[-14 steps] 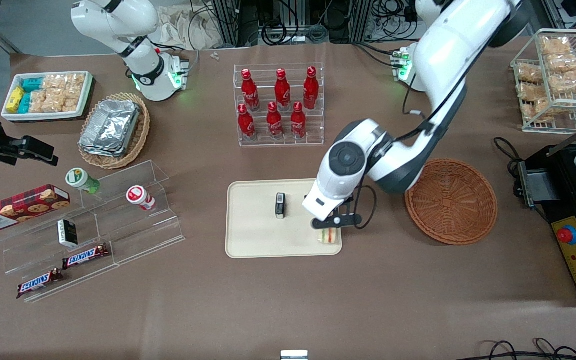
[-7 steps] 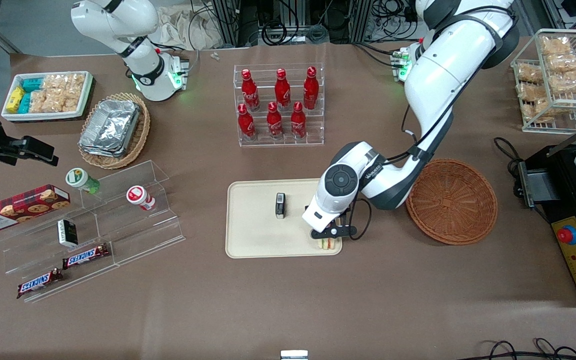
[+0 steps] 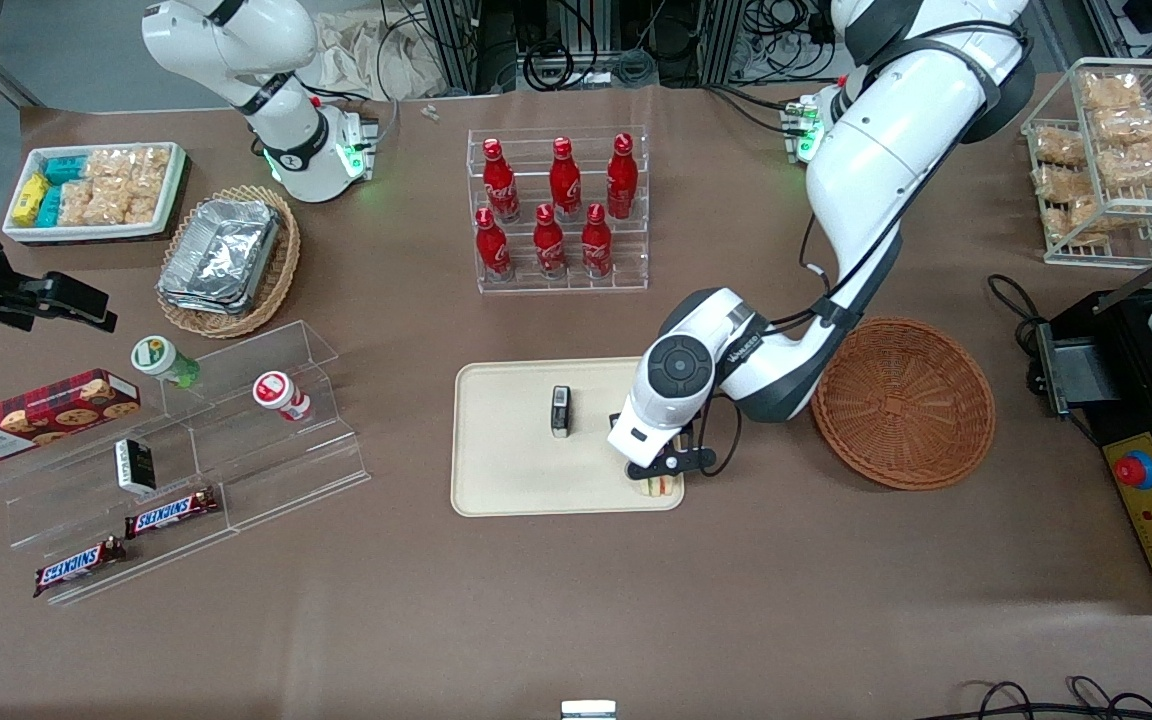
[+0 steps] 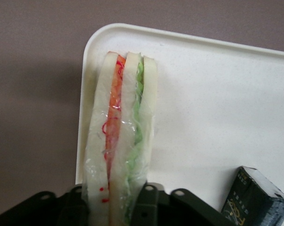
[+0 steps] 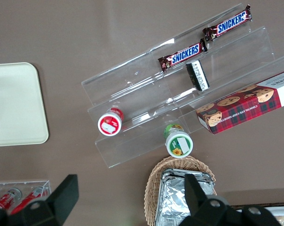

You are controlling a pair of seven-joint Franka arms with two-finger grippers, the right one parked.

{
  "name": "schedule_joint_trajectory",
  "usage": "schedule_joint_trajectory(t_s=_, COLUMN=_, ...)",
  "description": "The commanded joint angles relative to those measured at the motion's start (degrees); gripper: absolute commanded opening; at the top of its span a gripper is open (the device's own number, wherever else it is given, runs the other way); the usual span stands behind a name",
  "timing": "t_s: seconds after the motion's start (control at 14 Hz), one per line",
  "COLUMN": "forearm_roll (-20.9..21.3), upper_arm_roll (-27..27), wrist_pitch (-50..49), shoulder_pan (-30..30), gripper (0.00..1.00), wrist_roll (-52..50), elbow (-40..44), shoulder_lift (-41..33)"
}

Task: Place sandwich from basket to tray
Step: 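Open the left gripper to release the sandwich on the tray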

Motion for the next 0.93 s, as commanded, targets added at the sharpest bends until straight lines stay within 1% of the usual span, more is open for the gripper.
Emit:
schedule_joint_trajectory(t_s=0.0, forearm_roll=0.73, upper_arm_roll=-0.23, wrist_pitch=-0.31, shoulder_pan=-0.1, gripper=1.0, wrist_roll=-2.01, elbow=0.66, shoulder_lift=0.2)
schedule_joint_trajectory(t_s=0.21, forearm_roll=0.55, upper_arm_roll=-0.32, wrist_pitch=-1.0, shoulder_pan=-0.1, gripper=1.0, wrist_roll=-3.93, elbow=0.75, shoulder_lift=-0.76)
schedule_joint_trajectory(t_s=0.43, forearm_roll=0.55, upper_arm_roll=-0.32, wrist_pitch=-6.44, shoulder_pan=0.33, gripper=1.0, wrist_roll=-5.35, elbow=0.75, shoulder_lift=-3.83)
schedule_joint_trajectory(t_s=0.71, forearm_roll=0.29, upper_arm_roll=-0.41, wrist_pitch=-13.73, shoulder_pan=2.88, gripper=1.0, wrist_roll=-4.21, elbow=0.4, shoulder_lift=-11.9)
schedule_joint_trajectory(t_s=0.79, forearm_roll=0.29, upper_arm_roll=-0.41, wrist_pitch=-16.89, shoulder_pan=4.45, gripper=1.0, wrist_roll=-3.43, elbow=-0.47, shoulder_lift=-14.54)
schedule_joint_trajectory(t_s=0.86, forearm_roll=0.2, upper_arm_roll=-0.5, wrist_pitch=-19.35, shoulder_pan=6.82, gripper=1.0, wrist_roll=0.15, elbow=-1.87, shoulder_lift=-17.17)
